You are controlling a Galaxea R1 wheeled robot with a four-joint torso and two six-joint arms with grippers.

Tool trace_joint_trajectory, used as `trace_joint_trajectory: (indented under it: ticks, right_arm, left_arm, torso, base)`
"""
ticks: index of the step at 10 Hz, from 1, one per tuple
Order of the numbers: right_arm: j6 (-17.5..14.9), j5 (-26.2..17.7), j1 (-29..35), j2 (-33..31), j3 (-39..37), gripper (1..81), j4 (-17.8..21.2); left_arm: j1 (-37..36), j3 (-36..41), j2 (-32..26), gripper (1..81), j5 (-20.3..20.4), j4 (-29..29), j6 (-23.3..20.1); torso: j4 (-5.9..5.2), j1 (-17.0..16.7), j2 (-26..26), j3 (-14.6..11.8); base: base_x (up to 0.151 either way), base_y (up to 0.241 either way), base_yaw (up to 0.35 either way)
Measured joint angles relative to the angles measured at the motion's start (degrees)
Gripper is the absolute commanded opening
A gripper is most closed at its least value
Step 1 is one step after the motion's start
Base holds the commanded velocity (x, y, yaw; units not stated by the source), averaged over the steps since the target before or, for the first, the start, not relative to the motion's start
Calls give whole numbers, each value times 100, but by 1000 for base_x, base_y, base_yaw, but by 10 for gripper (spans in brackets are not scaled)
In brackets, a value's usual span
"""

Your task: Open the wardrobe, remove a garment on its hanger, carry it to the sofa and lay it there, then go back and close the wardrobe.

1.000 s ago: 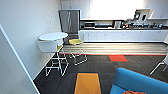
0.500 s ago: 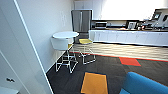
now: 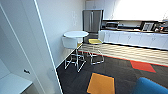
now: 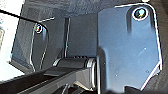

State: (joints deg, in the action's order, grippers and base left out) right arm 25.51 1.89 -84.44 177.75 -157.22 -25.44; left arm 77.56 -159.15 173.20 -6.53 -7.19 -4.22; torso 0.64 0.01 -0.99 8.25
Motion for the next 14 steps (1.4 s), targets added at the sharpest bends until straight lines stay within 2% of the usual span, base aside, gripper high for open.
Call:
trace_joint_trajectory:
  ticks: [14]
  right_arm:
    - [0,-29,-30,-29,-41,811,-5]
  left_arm:
    - [34,77,45,811,-11,15,21]
  torso:
    - [0,0,0,0]
  base:
    - [0,0,293]
